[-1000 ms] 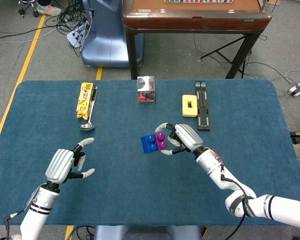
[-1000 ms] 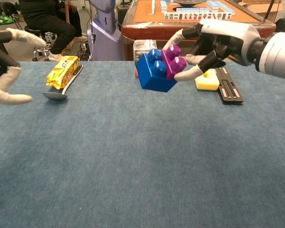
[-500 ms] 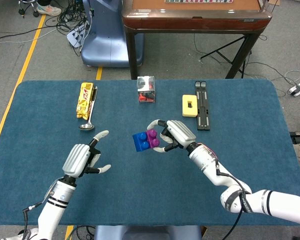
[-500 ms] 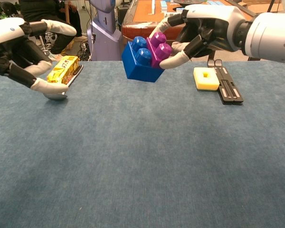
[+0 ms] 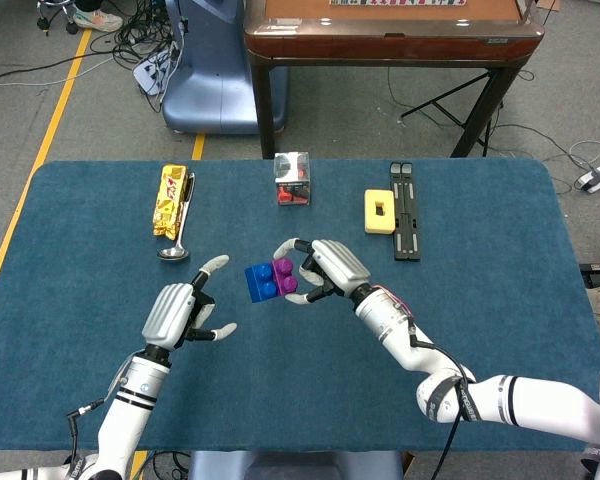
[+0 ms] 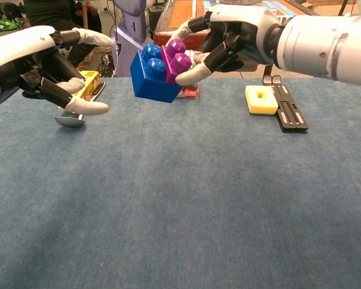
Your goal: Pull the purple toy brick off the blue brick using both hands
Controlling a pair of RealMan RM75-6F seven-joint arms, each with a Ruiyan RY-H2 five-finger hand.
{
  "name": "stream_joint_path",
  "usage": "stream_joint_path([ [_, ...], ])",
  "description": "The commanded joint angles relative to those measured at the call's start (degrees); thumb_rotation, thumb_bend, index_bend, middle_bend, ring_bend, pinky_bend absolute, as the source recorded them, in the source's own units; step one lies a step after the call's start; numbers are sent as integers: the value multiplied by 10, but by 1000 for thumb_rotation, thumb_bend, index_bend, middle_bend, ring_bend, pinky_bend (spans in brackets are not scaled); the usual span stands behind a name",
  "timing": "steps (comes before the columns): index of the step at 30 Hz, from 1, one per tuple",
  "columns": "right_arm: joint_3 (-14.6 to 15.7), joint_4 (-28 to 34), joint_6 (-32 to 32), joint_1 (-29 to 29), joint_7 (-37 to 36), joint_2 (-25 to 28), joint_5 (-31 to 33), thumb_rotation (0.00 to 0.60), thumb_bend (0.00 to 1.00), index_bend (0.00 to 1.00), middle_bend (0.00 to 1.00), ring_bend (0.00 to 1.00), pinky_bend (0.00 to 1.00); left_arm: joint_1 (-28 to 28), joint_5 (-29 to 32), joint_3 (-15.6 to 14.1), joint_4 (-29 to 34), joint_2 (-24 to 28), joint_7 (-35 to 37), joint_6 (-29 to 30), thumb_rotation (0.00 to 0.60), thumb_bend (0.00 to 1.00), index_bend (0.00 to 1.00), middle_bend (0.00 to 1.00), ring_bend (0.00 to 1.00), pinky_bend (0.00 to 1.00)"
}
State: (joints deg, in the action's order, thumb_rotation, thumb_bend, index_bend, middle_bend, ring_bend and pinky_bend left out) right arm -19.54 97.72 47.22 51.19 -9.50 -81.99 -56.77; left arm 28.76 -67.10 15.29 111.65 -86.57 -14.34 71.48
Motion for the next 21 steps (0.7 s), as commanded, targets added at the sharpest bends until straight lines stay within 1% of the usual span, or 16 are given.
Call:
stream_joint_path([
  [1, -1, -5, 1, 5, 5, -10, 6, 600, 477, 616, 1000, 1000, 1000, 5, 20, 8, -1, -17, -20, 16, 600, 0, 140, 948, 876, 1000],
  [8, -4, -17, 1, 13, 7, -32, 12, 600, 477, 616, 1000, 1000, 1000, 13, 64, 18, 9, -30, -56, 33, 600, 0, 148, 970, 901, 1000],
  [21, -9, -33, -4, 24, 7, -58, 13, 600, 479, 616, 1000, 1000, 1000, 21, 105, 27, 24, -31, -48, 31, 600, 0, 147, 975, 910, 1000],
])
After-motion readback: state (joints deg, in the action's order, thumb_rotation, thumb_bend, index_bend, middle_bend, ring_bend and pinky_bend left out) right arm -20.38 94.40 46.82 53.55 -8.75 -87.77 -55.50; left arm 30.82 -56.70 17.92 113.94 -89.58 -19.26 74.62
